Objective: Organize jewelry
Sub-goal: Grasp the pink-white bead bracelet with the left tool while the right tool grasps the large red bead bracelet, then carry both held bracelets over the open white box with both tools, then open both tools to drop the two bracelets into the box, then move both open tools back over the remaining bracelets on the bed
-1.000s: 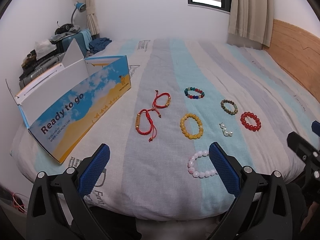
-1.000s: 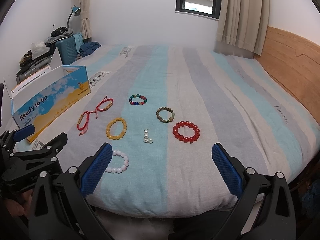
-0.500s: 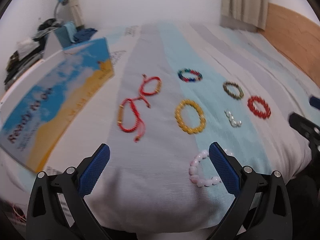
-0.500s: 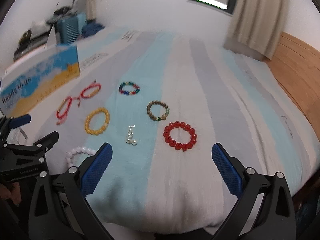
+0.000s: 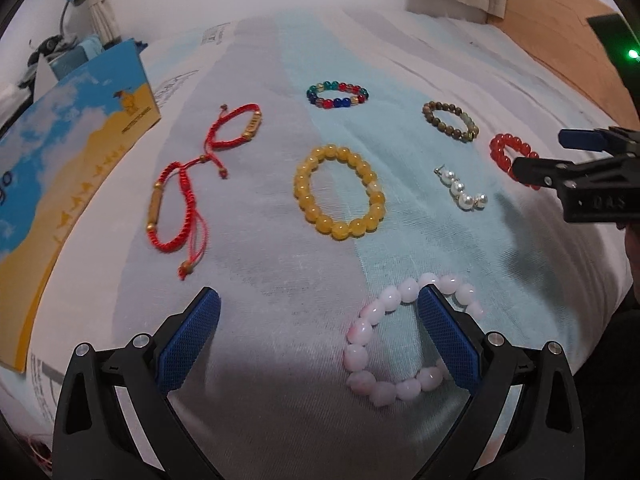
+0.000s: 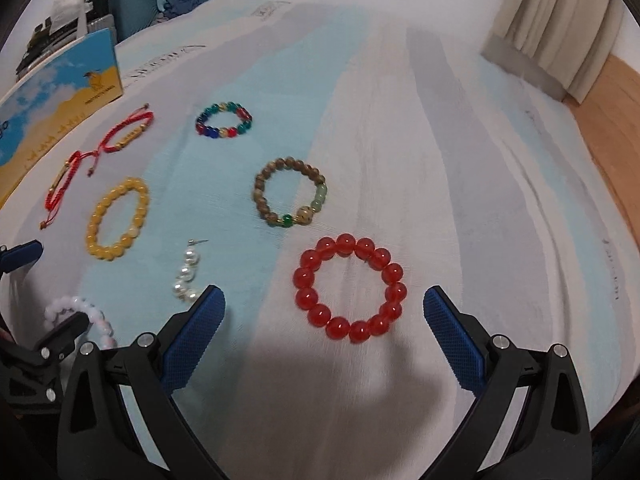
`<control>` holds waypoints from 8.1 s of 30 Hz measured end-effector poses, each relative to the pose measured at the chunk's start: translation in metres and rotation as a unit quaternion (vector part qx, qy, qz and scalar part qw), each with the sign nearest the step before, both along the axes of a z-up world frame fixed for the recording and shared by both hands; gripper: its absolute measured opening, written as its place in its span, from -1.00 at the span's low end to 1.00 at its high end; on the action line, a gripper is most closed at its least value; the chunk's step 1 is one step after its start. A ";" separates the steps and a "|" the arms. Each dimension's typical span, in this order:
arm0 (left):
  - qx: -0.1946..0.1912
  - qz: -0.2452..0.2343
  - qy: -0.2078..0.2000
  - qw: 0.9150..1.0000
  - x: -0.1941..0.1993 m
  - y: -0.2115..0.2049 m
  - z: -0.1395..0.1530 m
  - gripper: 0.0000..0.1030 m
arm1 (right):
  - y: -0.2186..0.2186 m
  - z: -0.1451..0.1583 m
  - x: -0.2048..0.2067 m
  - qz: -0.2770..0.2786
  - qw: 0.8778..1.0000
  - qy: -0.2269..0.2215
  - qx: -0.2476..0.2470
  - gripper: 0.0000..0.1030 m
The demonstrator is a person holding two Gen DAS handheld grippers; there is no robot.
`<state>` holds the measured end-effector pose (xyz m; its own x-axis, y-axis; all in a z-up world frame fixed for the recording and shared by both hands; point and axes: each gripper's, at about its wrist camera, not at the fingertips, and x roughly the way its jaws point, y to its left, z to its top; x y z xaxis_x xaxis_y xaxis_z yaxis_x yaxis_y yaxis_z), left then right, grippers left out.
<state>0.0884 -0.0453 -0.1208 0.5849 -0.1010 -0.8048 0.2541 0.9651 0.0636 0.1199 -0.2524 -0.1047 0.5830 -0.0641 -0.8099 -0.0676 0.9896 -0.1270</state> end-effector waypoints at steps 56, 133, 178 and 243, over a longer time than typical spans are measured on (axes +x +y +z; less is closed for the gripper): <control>-0.024 -0.045 -0.014 0.999 -0.015 0.000 0.027 -0.82 | -0.025 0.006 -0.003 -0.044 0.994 -0.031 0.099 -0.75; -0.021 0.077 -0.111 0.991 -0.028 0.152 0.237 -0.82 | 0.173 0.206 -0.028 0.071 0.985 -0.128 0.094 -0.75; 0.008 0.132 0.076 0.988 0.082 0.332 0.120 -0.82 | 0.436 0.110 0.114 0.390 0.919 0.048 -0.001 -0.75; 0.010 0.177 -0.061 0.982 0.025 0.255 0.193 0.89 | 0.309 0.173 0.064 0.201 0.973 -0.097 0.065 0.81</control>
